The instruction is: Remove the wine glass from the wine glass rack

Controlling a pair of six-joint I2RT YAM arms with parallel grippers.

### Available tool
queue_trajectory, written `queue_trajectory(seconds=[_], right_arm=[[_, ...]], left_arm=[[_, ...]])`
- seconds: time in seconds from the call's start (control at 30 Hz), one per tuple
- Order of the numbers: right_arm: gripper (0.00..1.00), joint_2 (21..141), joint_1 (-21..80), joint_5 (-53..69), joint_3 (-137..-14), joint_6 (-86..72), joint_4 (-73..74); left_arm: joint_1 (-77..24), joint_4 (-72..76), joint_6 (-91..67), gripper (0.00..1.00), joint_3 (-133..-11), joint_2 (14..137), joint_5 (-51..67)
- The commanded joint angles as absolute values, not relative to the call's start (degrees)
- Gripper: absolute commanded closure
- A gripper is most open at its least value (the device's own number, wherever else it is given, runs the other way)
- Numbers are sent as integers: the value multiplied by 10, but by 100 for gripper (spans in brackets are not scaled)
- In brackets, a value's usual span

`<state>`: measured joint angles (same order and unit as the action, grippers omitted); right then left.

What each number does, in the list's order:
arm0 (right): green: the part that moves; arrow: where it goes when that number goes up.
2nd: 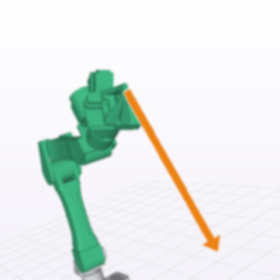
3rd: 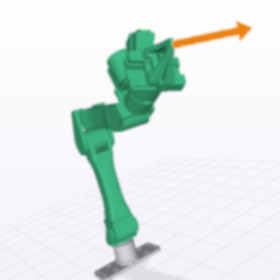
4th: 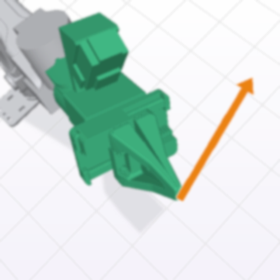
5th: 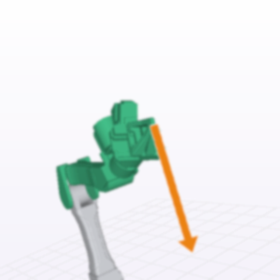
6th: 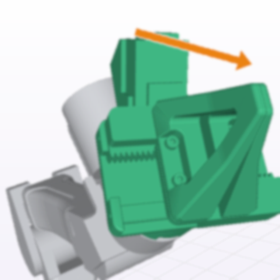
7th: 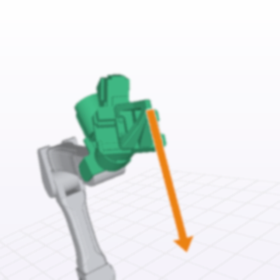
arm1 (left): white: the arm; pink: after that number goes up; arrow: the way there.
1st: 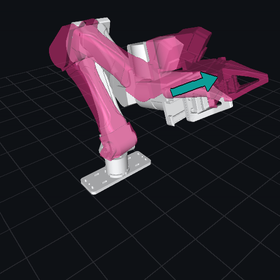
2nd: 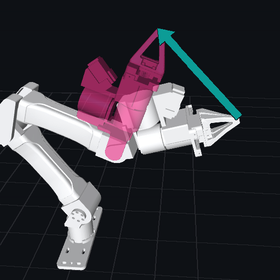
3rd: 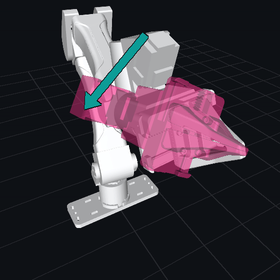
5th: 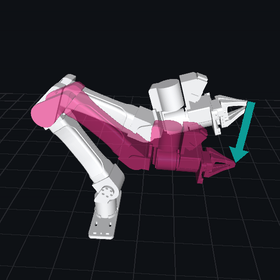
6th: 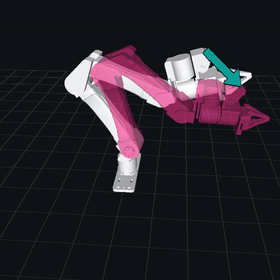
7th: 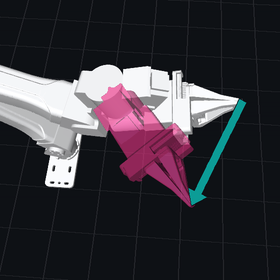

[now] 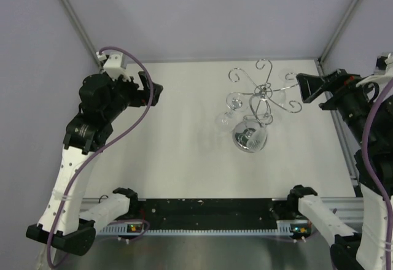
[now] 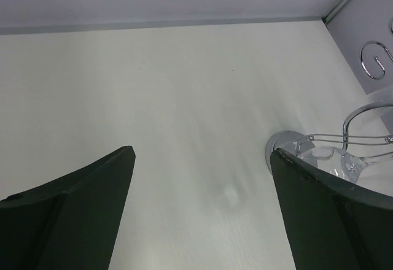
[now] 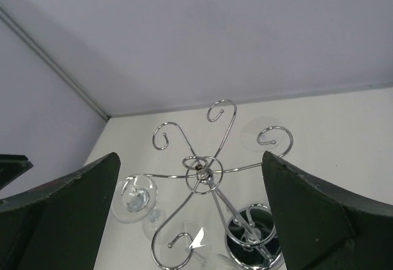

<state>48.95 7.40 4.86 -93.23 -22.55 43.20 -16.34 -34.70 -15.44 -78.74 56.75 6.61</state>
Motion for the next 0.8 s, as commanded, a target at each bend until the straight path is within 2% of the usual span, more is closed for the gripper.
queue_trajectory(seconds=[0.0, 0.33, 0.47, 0.77], right_arm=[[1, 456, 77, 140, -905, -207, 335], [1, 530, 77, 256, -939, -157, 346], [1, 564, 81, 375, -948, -167, 332], [3, 578, 106, 388, -898, -107, 338]], left_arm=[[-165, -326, -149, 2, -793, 562, 76], [-165, -326, -149, 2, -792, 569, 90], [-165, -318, -150, 2, -782, 566, 105], [-165, -292, -164, 2, -759, 570, 158]])
